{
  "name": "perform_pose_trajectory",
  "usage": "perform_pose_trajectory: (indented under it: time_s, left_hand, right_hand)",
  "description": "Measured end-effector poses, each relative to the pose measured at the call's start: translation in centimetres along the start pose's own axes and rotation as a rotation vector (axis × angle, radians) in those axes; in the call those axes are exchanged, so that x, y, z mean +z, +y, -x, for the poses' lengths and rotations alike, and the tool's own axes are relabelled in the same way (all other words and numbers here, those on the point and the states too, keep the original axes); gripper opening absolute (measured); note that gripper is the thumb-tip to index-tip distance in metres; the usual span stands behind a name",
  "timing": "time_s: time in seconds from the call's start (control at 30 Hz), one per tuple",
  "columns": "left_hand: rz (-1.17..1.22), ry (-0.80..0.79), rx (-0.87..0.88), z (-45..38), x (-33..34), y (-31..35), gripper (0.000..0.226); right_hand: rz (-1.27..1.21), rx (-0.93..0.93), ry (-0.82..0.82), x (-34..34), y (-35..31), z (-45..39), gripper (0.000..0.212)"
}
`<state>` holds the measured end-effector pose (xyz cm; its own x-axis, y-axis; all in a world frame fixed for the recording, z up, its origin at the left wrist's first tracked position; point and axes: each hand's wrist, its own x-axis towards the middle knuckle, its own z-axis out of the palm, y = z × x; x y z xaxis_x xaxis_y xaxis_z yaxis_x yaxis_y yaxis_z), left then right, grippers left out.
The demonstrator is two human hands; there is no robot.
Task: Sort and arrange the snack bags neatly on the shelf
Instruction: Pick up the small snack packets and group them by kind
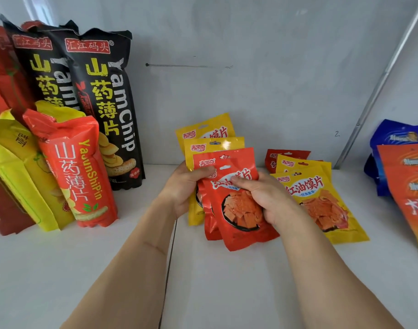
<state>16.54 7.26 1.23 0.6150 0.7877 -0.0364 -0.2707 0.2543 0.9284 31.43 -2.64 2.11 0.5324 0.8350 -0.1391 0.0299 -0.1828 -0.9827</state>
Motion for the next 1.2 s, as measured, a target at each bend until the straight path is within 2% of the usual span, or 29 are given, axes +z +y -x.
perform_pose_trajectory:
  time_s: [0.1,0.2,0.3,0.43,0.5,0.6,0.67,0.8,0.93,1.03,1.2]
  left_hand:
    - [-0.099,0.112,0.041,-0.7,1.4,-0.5,0.046]
    - [-0.328,0.245,0.092,-1.4,2.3,-0.9,0.044]
    - [-0.572,0.303,0.192,-1.3,3.9,-1.4,0.032]
    - [-0.969,0.342,0.323,-0.9,6.4,-2.4,0.031]
    - [-1.108,0.351,0.379,-0.8,7.6,-2.9,0.028]
    - [-1.262,0.375,0.449,-0.6,8.8,-3.4,0.027]
    - [-1.365,0.382,0.492,-0.2,9.2,-3.7,0.029]
    - [-1.485,0.411,0.522,0.8,9.4,-4.3,0.032]
    - [-1.638,0.49,0.579,2.0,8.2,-4.5,0.029]
    - [-1.745,0.514,0.618,3.6,5.7,-4.4,0.02]
    - [-1.834,0.592,0.546,7.9,2.0,-3.7,0.024]
  right_hand:
    - [0.039,-0.025,0.119,-2.1,-0.6,0.2,0.019]
    - [0.086,-0.034,0.218,-4.3,-0.8,0.4,0.018]
    - [0.118,-0.02,0.289,-6.1,-0.4,0.3,0.019]
    - [0.229,-0.042,0.36,-7.9,0.3,0.1,0.022]
    - [0.374,-0.1,0.431,-8.5,0.7,-0.3,0.032]
    - [0.581,-0.169,0.553,-8.5,1.2,-0.7,0.063]
    - [0.707,-0.215,0.6,-8.4,1.3,-0.6,0.069]
    - [0.881,-0.356,0.674,-7.9,1.5,0.0,0.057]
    - [1.034,-0.67,0.707,-6.8,2.2,0.9,0.036]
    - [1.153,-0.901,0.63,-5.5,3.1,1.9,0.021]
    - [1.21,-1.015,0.45,-2.2,3.4,4.1,0.014]
